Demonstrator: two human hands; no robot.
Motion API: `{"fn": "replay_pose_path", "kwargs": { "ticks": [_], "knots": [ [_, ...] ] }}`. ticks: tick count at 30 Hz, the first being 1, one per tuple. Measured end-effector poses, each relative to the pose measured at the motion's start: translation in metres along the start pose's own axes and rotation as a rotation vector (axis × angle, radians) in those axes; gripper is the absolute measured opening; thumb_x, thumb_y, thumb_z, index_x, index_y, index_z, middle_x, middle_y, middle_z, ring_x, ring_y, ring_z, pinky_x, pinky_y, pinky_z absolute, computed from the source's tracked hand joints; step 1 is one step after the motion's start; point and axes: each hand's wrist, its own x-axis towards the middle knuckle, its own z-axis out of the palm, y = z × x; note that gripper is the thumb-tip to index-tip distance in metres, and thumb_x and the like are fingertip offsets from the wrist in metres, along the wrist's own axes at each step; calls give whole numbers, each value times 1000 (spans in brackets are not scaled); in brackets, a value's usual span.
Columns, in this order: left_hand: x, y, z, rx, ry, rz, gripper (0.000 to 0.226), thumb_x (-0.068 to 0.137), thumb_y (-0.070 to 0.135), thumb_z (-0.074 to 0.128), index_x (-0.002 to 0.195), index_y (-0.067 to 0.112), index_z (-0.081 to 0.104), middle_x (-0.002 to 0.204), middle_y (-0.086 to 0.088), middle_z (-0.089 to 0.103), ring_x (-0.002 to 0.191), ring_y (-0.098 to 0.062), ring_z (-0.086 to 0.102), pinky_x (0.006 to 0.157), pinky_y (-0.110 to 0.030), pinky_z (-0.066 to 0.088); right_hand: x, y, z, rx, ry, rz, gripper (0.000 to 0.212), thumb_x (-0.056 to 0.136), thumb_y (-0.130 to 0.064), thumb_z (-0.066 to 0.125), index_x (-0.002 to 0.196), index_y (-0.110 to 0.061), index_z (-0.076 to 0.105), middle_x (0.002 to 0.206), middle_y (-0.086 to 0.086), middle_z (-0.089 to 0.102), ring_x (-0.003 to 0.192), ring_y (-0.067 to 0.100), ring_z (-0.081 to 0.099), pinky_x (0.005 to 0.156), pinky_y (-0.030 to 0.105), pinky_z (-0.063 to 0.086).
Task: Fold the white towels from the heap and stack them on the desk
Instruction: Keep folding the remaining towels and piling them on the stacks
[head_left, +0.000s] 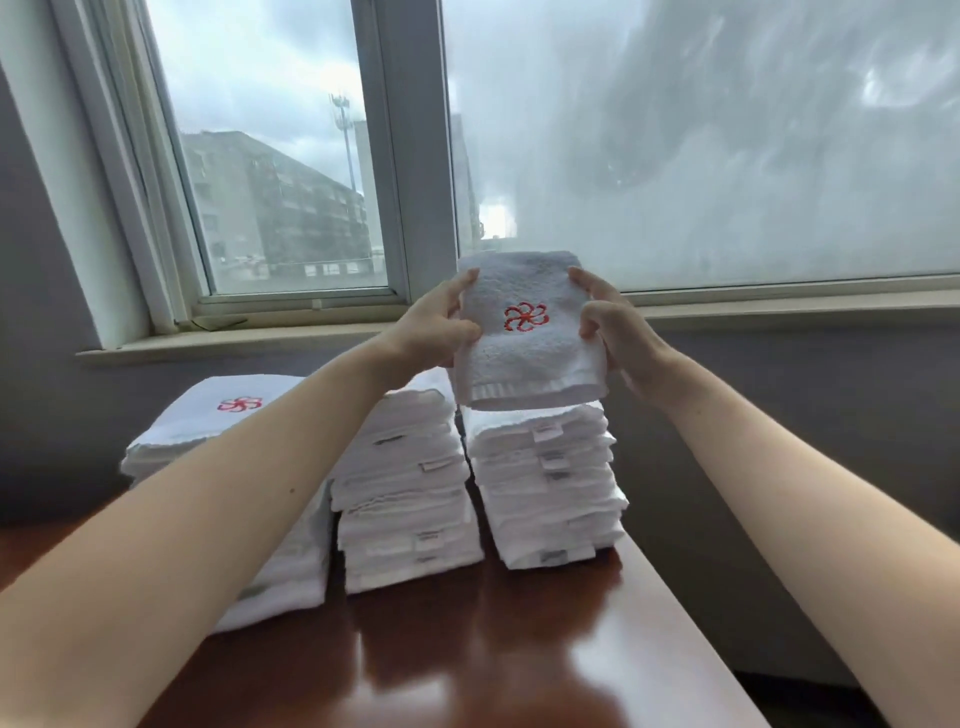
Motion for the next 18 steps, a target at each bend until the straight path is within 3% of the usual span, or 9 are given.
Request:
{"fn": "replay_pose_path", "kwargs": {
  "ticks": [3,7,10,12,14,15,16,17,18],
  "knots": [
    [31,-14,2,33,14,-53,73,94,-11,41,156,20,20,135,-3,55,94,-15,60,69,-30,54,34,16,-1,-2,18,51,75,69,-8,43,140,-34,48,120,-1,56,73,15,54,42,14,38],
    [55,-34,7,37,1,-124,72,93,-11,42,156,19,21,132,-9,57,90,-18,63,59,-27,57,61,41,-2,-22,28,132,69,77,-1,39,135,-36,52,112,-1,58,79,16,54,53,21,41],
    [63,-44,14,178,-22,-125,70,89,-10,43,153,15,27,132,-15,57,107,-31,64,82,-43,58,71,57,-3,-112,6,204,60,79,0,40,124,-34,59,91,-2,57,68,15,49,50,20,34],
    [64,-46,21,471,-73,-188,66,88,-3,44,151,15,32,138,-14,51,121,-34,55,97,-39,50,72,70,-2,-189,-74,265,43,82,-1,40,104,-25,68,75,-2,48,56,13,37,48,22,24],
    [62,-47,29,629,-188,-275,33,90,2,40,114,11,62,112,-20,57,102,-34,58,83,-32,48,71,80,-3,-247,-147,300,33,86,-4,41,98,-13,71,81,3,64,64,17,38,55,25,24],
    [61,-48,34,665,-228,-300,24,90,2,38,82,12,59,87,-17,53,81,-32,54,68,-29,45,71,84,-5,-250,-155,312,36,88,-4,42,114,-4,67,98,9,72,74,19,40,59,26,26],
    [61,-48,37,693,-238,-307,27,90,2,36,67,13,46,73,-11,44,68,-28,46,58,-26,39,71,86,-7,-246,-153,325,40,89,-3,42,126,2,55,128,26,53,83,18,40,61,27,28],
    [61,-47,39,728,-237,-311,29,90,2,36,63,14,39,68,-8,39,61,-24,40,53,-25,33,71,86,-8,-235,-153,333,40,91,-2,42,129,5,51,99,-6,44,86,19,40,63,27,30],
    [60,-46,40,750,-240,-306,29,91,3,36,63,13,36,66,-7,38,58,-23,38,51,-26,31,70,85,-8,-222,-158,339,36,92,-1,42,125,5,56,97,8,61,85,20,43,63,27,33]
  ]
}}
